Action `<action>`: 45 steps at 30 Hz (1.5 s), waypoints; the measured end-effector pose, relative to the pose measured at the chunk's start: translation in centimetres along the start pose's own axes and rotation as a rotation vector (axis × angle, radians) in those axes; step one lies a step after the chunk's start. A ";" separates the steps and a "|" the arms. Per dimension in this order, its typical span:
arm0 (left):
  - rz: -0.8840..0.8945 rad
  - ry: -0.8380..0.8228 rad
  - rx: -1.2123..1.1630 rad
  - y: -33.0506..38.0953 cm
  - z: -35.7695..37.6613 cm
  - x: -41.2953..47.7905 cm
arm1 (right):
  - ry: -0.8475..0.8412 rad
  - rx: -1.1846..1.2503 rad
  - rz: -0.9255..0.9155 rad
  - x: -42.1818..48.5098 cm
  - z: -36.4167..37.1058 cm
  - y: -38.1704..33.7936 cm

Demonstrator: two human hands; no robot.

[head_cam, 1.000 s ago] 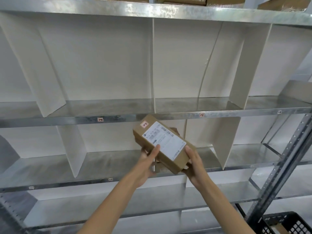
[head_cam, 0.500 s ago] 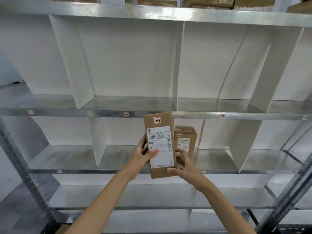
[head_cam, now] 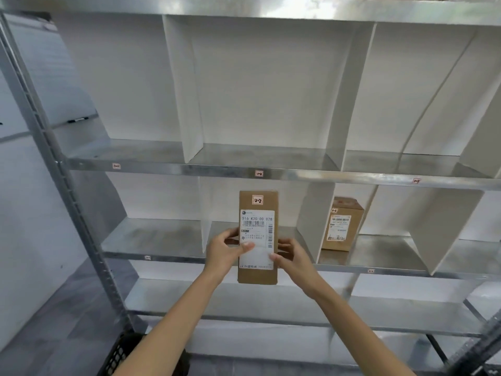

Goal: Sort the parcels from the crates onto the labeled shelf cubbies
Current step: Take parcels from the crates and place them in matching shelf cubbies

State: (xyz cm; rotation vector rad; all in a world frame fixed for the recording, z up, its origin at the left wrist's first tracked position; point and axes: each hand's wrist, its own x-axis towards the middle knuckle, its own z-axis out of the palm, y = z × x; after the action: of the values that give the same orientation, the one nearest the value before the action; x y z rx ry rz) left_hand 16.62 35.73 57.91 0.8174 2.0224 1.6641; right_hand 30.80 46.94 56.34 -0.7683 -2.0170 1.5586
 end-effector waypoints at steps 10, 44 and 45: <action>-0.039 -0.086 0.130 -4.7 -3.0 4.3 | 0.165 -0.179 0.065 3.8 6.5 1.7; -0.153 0.118 0.257 -17.5 2.9 22.8 | -0.025 -0.046 0.243 26.3 10.9 14.1; -0.155 0.114 0.257 -17.5 2.9 22.9 | -0.034 -0.043 0.236 26.4 11.0 14.2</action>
State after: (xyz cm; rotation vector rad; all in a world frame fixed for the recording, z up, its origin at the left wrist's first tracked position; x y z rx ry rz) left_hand -2.03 50.82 41.59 0.6395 2.3486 1.4147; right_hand 6.23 59.97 40.73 -1.0354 -2.0508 1.6699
